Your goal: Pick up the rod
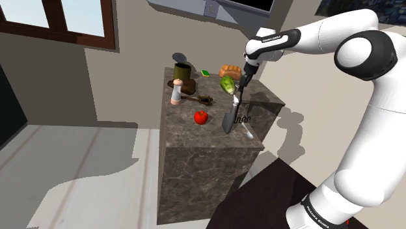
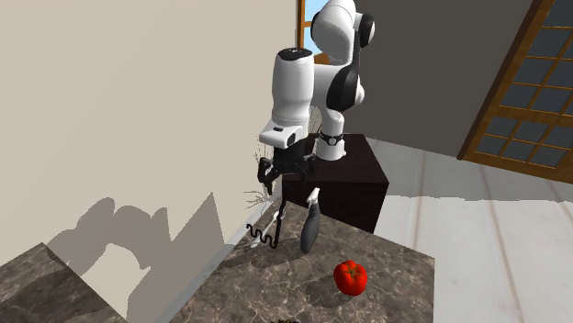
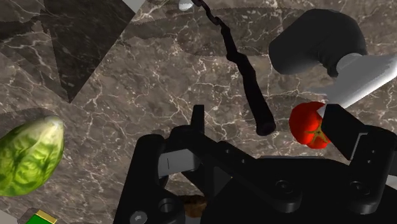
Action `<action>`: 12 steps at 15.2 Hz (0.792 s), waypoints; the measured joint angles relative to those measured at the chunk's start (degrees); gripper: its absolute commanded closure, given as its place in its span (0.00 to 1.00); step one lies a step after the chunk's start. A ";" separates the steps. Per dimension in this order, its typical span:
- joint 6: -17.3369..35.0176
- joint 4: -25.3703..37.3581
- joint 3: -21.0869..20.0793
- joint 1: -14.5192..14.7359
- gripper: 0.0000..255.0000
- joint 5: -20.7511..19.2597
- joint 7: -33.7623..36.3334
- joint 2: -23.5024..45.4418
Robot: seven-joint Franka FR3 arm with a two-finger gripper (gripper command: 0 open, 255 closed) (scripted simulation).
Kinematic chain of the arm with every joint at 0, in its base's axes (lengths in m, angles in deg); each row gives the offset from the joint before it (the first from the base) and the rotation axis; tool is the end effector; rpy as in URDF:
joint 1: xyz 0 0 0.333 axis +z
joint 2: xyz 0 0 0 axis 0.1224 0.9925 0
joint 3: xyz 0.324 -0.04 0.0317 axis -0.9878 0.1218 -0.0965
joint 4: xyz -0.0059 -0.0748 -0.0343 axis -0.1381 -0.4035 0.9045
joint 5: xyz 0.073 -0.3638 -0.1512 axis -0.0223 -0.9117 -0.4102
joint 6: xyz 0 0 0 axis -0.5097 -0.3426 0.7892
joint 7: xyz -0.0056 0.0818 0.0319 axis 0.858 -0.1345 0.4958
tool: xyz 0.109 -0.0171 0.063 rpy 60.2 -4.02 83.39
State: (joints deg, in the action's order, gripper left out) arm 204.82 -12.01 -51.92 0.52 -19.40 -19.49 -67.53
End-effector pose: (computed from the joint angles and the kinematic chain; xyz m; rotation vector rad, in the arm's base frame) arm 0.6255 -0.2103 0.4092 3.0419 0.5030 0.1029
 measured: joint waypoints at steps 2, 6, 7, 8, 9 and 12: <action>1.18 -0.77 -0.03 -0.06 0.00 0.14 -0.14 0.41; 1.58 -0.84 -0.05 -0.11 1.00 0.24 -0.21 0.73; 1.60 -0.83 -0.05 -0.11 1.00 0.23 -0.21 0.73; 1.62 -0.83 -0.04 -0.12 1.00 0.23 -0.22 0.72; 1.63 -0.83 -0.04 -0.12 1.00 0.23 -0.22 0.71; 1.63 -0.83 -0.05 -0.11 1.00 0.23 -0.21 0.73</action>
State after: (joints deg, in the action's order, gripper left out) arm 206.45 -12.84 -51.97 0.41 -19.17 -19.70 -66.80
